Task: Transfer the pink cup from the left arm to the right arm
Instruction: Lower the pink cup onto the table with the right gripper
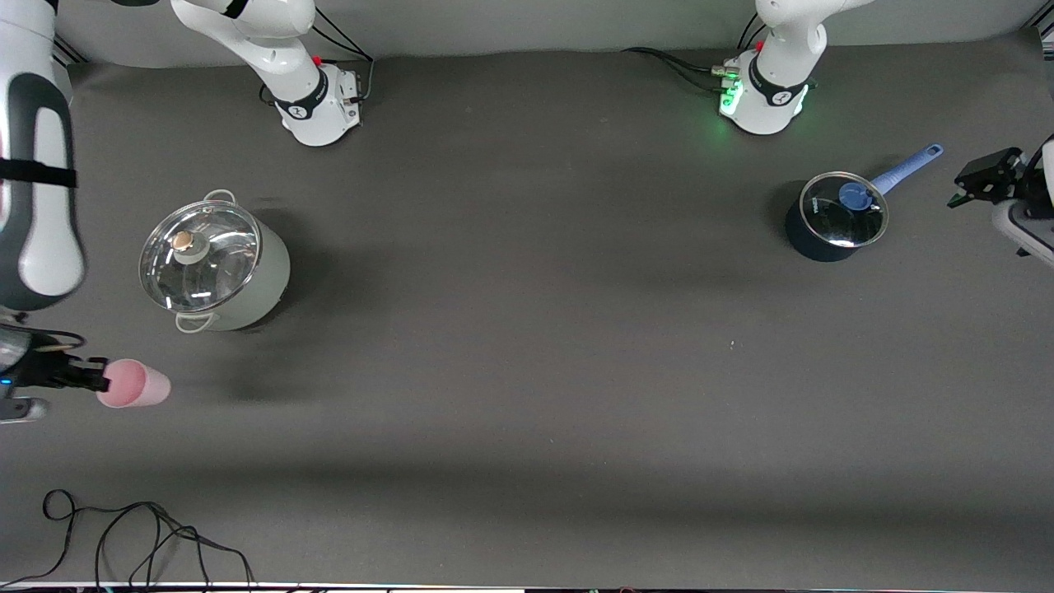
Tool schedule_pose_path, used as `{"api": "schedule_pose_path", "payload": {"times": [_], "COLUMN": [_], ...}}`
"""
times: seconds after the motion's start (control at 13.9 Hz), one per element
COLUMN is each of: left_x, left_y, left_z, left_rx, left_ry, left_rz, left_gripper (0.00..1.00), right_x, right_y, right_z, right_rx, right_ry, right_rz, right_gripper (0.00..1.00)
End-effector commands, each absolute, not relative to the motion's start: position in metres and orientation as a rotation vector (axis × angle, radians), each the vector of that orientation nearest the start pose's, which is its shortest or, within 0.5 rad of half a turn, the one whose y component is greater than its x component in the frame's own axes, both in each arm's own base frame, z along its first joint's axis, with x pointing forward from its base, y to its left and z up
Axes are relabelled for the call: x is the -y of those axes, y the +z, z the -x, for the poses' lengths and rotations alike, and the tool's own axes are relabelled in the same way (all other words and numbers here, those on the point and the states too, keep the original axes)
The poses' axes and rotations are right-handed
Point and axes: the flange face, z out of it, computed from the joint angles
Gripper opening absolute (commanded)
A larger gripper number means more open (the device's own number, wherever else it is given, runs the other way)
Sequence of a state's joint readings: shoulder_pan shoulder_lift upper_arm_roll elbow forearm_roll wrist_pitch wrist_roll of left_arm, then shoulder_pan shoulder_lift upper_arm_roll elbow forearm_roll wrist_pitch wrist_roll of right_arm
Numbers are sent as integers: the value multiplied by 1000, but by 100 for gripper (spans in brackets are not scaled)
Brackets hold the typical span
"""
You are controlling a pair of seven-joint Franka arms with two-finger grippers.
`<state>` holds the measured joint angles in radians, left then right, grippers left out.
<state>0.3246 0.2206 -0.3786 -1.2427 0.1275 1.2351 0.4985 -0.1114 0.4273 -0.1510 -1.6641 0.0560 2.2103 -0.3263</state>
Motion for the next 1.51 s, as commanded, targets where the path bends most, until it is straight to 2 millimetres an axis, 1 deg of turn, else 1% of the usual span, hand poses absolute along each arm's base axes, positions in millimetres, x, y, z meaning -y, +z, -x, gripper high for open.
{"api": "schedule_pose_path", "payload": {"times": [0.0,0.07,0.14,0.22,0.29,0.36,0.43,0.58,0.65,0.79,0.94,1.15,1.3,1.37,1.44], "left_x": [-9,-6,-3,1,3,4,6,10,12,15,28,28,32,46,56], "left_y": [631,629,624,620,615,609,598,580,577,578,581,578,581,581,583], "left_z": [-584,-587,-590,-592,-596,-599,-603,-602,-599,-600,-600,-599,-594,-593,-591], "left_rx": [-372,-276,-142,-42,15,12,7,-3,-24,-30,-47,-56,-72,-97,-117], "left_ry": [276,256,263,270,283,297,325,386,421,409,396,420,428,433,426], "left_rz": [3080,3115,3162,3190,3198,3199,3198,3176,3168,3178,3170,3167,3164,3151,3137], "left_gripper": [100,100,100,100,100,100,100,100,100,100,100,100,100,100,100], "right_x": [153,152,149,140,134,135,135,131,130,134,135,133,133,133,133], "right_y": [341,329,314,298,290,288,281,271,269,263,256,252,252,252,252], "right_z": [-656,-661,-665,-670,-674,-676,-679,-683,-684,-683,-685,-685,-685,-686,-686], "right_rx": [93,83,62,49,45,44,35,21,20,-18,-37,-26,-25,-21,-21], "right_ry": [-232,-256,-285,-304,-314,-317,-312,-299,-300,-297,-290,-283,-281,-283,-283], "right_rz": [3156,3152,3143,3126,3119,3120,3121,3109,3107,3084,3073,3076,3076,3077,3077], "right_gripper": [0,0,0,0,0,0,0,0,0,0,0,0,0,0,18]}}
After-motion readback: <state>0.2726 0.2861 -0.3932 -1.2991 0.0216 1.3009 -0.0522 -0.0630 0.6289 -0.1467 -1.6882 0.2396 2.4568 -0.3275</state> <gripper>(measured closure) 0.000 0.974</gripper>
